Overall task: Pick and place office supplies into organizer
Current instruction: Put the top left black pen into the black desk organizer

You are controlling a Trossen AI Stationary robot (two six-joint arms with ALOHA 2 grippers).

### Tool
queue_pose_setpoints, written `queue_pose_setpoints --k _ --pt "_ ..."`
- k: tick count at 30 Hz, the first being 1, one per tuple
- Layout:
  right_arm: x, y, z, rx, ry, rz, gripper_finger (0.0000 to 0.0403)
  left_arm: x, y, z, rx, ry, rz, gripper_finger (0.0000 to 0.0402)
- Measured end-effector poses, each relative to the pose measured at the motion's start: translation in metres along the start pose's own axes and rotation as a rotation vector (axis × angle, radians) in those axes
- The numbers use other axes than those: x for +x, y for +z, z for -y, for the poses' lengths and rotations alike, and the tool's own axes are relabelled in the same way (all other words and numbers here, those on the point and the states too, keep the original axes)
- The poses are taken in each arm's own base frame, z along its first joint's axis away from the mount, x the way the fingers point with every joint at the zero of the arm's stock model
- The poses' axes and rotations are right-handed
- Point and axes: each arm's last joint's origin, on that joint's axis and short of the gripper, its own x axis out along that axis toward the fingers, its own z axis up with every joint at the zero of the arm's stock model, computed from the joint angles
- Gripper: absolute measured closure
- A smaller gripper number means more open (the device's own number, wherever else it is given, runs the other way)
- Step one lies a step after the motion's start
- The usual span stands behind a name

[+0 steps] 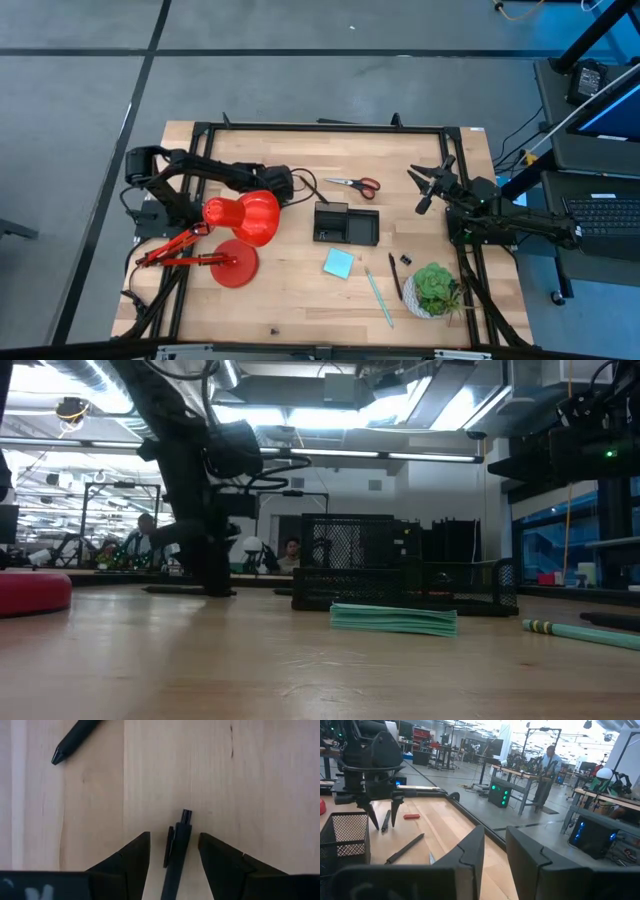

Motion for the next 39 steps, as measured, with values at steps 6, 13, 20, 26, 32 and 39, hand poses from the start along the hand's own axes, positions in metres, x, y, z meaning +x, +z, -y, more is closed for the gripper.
queue_pose_setpoints --k 6,13,20,26,32,39 --pt "0.0 0.0 0.0 0.0 0.0 0.0 0.0319 0.0009 -0.0016 -0.0043 -0.05 -0.04 0.008 0.0233" --pt "0.0 0.0 0.0 -0.003 0.0 0.0 0.0319 0.0012 -0.0018 -0.0047 -0.068 -0.043 0.007 0.0233" --pt "0.0 0.0 0.0 -0.004 0.0 0.0 0.0319 0.0014 -0.002 -0.0045 -0.075 -0.044 0.007 0.0258" --pt "0.0 0.0001 0.0001 -0.003 -0.001 0.0 0.0319 0.0016 -0.0019 -0.0041 -0.074 -0.049 0.008 0.0303" --pt "0.0 0.0 0.0 -0.004 0.0 0.0 0.0319 0.0017 -0.0014 -0.0038 -0.023 -0.05 0.014 0.0335" --pt "0.0 0.0 0.0 -0.007 0.0 0.0 0.0319 0.0017 -0.0011 -0.0039 -0.005 -0.045 0.017 0.0344"
